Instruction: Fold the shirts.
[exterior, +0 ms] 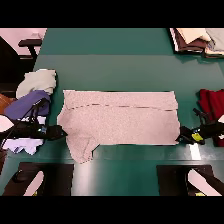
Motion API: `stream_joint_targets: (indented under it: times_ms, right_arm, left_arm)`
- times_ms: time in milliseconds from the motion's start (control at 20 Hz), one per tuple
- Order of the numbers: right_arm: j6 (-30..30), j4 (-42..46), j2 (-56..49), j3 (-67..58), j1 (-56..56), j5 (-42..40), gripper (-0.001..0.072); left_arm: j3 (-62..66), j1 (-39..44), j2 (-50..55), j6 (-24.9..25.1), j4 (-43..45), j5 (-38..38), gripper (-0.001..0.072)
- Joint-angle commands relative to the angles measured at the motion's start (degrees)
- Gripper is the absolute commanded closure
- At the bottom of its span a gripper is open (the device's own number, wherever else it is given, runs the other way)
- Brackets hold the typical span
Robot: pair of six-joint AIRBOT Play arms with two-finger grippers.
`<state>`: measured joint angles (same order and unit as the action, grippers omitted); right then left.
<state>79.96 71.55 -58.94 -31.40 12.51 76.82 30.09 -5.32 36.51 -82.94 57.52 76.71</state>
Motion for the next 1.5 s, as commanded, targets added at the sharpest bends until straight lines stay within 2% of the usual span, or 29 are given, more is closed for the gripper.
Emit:
stream_joint_targets:
  times_ms: [0, 200, 250, 350, 500, 700, 950, 1150, 1200, 1250, 1300, 1350, 1450]
  right_arm:
    - [1.36, 7.37, 6.56, -2.27, -5.27, 8.31, 0.0698]
    - [3.85, 15.37, 18.78, -4.37, -8.11, 18.27, 0.0699]
    - [4.17, 15.43, 20.72, -5.22, -8.63, 18.45, 0.0699]
    - [4.96, 15.13, 21.75, -7.89, -9.97, 16.26, 0.0699]
    - [5.42, 15.08, 15.5, -12.83, -12.83, 11.56, 0.0699]
    - [6.56, 14.91, 1.07, -21.42, -15.65, 5.27, 0.0699]
    - [6.51, 10.49, -13.7, -32.83, -16.35, 4.0, 0.0698]
    - [6.47, 7.91, -21.49, -38.82, -16.35, 3.06, 0.0697]
    - [6.21, 6.78, -22.91, -39.74, -16.35, 2.56, 0.0672]
    - [5.14, 5.07, -24.24, -40.65, -15.96, 1.97, 0.0505]
    - [3.91, 2.75, -25.24, -41.62, -15.47, 1.53, 0.0375]
    - [2.34, -0.31, -25.99, -42.69, -14.8, 1.22, 0.0353]
    - [-0.57, -4.9, -26.23, -44.04, -12.94, 1.7, 0.0323]
  left_arm:
    - [1.2, 0.0, -6.05, -3.69, 7.52, 7.89, 0.0688]
    - [1.22, 0.0, -13.44, -8.39, 5.68, 19.06, 0.0688]
    - [1.22, 0.0, -13.73, -9.27, 4.0, 19.98, 0.0688]
    - [1.22, 0.0, -13.03, -9.27, 1.2, 17.05, 0.0688]
    - [1.27, 0.0, -6.58, -6.01, 0.15, 8.24, 0.0688]
    - [7.76, 0.0, 9.27, 0.83, 0.24, -1.99, 0.0687]
    - [21.88, 0.0, 26.75, 5.79, 0.42, -7.82, 0.0686]
    - [25.64, 0.0, 34.34, 8.41, 0.07, -10.62, 0.0685]
    - [25.62, 0.0, 35.23, 8.41, -0.04, -11.02, 0.0683]
    - [25.62, 0.0, 35.52, 8.39, -0.13, -11.65, 0.0578]
    - [25.68, 0.0, 35.47, 8.13, -0.26, -12.66, 0.0308]
    - [26.18, -0.02, 35.43, 7.58, -0.7, -13.27, 0.0214]
    - [28.15, 0.0, 35.43, 7.34, -1.05, -12.41, 0.0213]
